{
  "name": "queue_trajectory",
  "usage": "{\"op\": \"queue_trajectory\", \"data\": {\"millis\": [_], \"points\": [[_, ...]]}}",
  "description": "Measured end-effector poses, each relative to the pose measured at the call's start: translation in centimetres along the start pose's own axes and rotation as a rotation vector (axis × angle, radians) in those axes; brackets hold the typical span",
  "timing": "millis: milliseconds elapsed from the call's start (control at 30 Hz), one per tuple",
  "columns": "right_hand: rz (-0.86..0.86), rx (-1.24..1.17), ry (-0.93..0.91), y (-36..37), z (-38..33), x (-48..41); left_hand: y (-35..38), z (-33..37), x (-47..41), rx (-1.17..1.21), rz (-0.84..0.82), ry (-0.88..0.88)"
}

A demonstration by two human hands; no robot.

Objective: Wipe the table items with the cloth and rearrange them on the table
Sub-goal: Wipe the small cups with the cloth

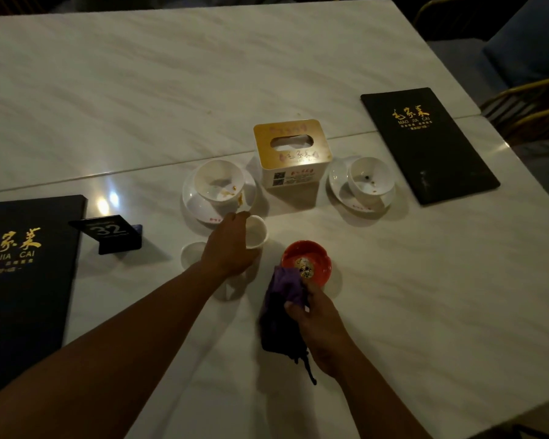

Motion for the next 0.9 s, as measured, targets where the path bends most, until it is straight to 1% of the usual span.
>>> {"op": "queue_trajectory", "data": {"millis": [67, 100, 133, 233, 300, 333, 400, 467, 567, 633, 667, 800, 833, 900], "points": [[0.013, 0.058, -0.054, -0.2, -0.4, 0.4, -0.8, 0.5, 0.4, 0.074, 0.046, 0.025], [0.018, 0.084, -0.072, -0.3, -0.5, 0.6, -1.4, 0.9, 0.8, 0.151, 0.069, 0.023], [0.024, 0.106, -0.084, -0.3, -0.8, 0.7, -2.1, 1.4, 1.3, 0.275, 0.072, -0.005], [0.067, 0.268, -0.137, -0.6, -2.0, 1.4, -4.1, 2.7, 3.2, 0.762, -0.042, -0.159], [0.14, 0.375, -0.177, -1.0, -2.8, 1.9, -5.0, 2.9, 4.4, 0.989, -0.124, -0.219], [0.169, 0.378, -0.195, -1.1, -3.3, 2.3, -5.4, 3.0, 5.0, 1.065, -0.162, -0.234], [0.188, 0.306, -0.235, -1.3, -4.2, 3.1, -5.9, 3.0, 6.0, 1.184, -0.216, -0.266], [0.2, 0.213, -0.303, -1.4, -5.2, 4.1, -6.1, 3.1, 6.9, 1.297, -0.226, -0.31], [0.229, 0.216, -0.388, -1.3, -6.3, 5.1, -5.8, 3.4, 8.3, 1.38, -0.186, -0.349], [0.315, 0.35, -0.476, -0.8, -7.2, 5.5, -5.5, 3.7, 9.1, 1.371, -0.175, -0.359], [0.331, 0.375, -0.51, -0.5, -7.5, 5.6, -5.4, 3.9, 9.5, 1.348, -0.18, -0.359], [0.315, 0.438, -0.604, 0.9, -8.5, 5.4, -5.0, 4.7, 10.5, 1.316, -0.148, -0.402], [0.3, 0.45, -0.599, 1.2, -8.6, 5.2, -5.1, 4.8, 10.6, 1.323, -0.13, -0.422], [0.269, 0.373, -0.531, 1.3, -8.8, 5.2, -5.4, 5.0, 10.9, 1.341, -0.103, -0.452]]}}
Point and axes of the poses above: each hand's wrist, its own x-axis away from the middle knuckle, its own y-axis out of the palm, z = x × y, the point moved 1 cm from there along -x, towards the middle knuckle, and after that the axes turned 12 degrees about x, right-handed, at the moved point
